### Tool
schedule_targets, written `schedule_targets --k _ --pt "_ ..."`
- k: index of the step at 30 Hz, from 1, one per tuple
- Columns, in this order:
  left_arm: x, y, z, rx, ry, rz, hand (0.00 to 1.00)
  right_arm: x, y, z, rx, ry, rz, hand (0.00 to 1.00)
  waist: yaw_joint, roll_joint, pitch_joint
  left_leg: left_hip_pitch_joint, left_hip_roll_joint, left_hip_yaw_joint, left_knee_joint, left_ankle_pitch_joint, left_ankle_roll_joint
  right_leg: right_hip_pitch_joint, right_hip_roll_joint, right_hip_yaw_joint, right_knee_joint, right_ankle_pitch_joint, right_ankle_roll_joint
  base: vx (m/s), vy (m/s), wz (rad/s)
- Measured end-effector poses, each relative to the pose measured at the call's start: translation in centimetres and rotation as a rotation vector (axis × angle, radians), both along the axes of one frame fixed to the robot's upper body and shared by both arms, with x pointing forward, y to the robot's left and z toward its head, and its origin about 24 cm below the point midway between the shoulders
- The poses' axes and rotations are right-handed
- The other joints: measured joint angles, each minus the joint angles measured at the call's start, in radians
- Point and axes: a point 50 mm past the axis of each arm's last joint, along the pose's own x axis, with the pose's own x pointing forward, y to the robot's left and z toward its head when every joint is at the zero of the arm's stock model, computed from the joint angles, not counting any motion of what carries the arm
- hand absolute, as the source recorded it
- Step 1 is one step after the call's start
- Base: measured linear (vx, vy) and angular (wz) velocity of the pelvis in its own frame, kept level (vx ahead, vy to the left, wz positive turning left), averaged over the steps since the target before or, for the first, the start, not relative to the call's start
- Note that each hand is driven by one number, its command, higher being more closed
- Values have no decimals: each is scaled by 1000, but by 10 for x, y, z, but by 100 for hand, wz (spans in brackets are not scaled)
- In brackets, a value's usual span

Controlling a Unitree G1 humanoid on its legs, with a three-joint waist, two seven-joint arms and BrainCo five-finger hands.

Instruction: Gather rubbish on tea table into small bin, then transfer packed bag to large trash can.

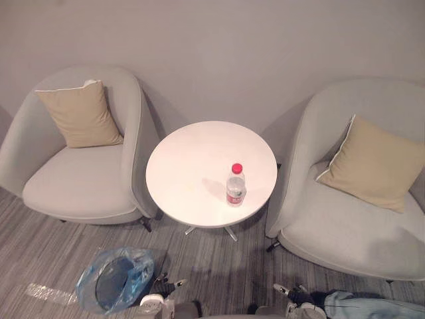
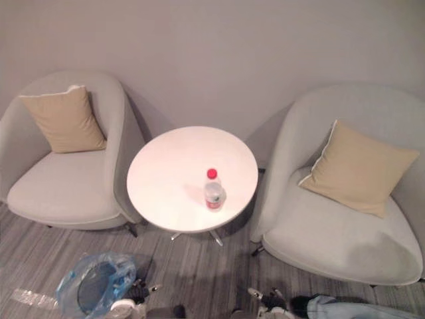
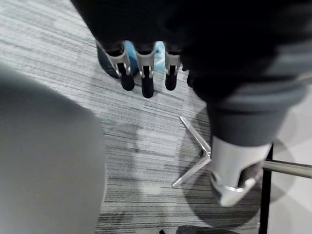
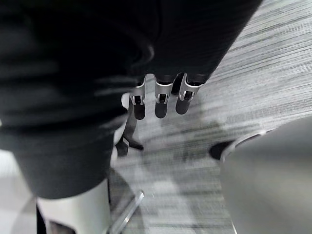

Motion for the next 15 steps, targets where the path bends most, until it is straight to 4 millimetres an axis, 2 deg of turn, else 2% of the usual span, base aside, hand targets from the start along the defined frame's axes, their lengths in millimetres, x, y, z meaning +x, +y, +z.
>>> schedule_targets --k 3,5,6,9,11,14,15 --pt "-2 0 -1 5 8 -17 0 3 2 1 -12 -6 34 0 2 2 -2 46 -14 -1 -40 5 8 31 -7 2 -24 0 1 97 42 -3" --pt "-2 1 -1 12 11 -31 0 12 4 5 -30 -36 76 0 3 3 -7 57 -13 -2 -57 6 9 37 -4 1 -34 0 2 70 -15 -6" --pt "-2 0 -1 14 12 -40 0 23 5 11 -44 -86 104 0 2 3 -7 57 -13 -2 -64 6 9 37 1 2 -39 0 2 61 -32 -5" --pt "-1 0 0 17 9 -49 0 57 2 36 -127 -252 183 0 1 3 -8 54 -9 -6 -72 13 19 36 9 5 -45 0 1 38 -47 -3" --pt "-1 -2 0 19 9 -56 0 85 -4 67 -212 -422 236 0 1 6 -12 57 -7 -7 -92 19 24 32 14 10 -52 2 -1 17 -41 -1" --pt "-3 -2 -1 21 10 -60 0 103 -9 98 -302 -579 283 0 1 0 -15 56 -7 -9 -100 23 27 28 16 12 -56 3 -3 0 0 0" --pt "-3 -2 -1 23 8 -67 0 105 -8 103 -320 -601 294 0 1 -3 -17 57 -7 -9 -100 23 27 28 16 13 -59 5 -4 0 0 0"
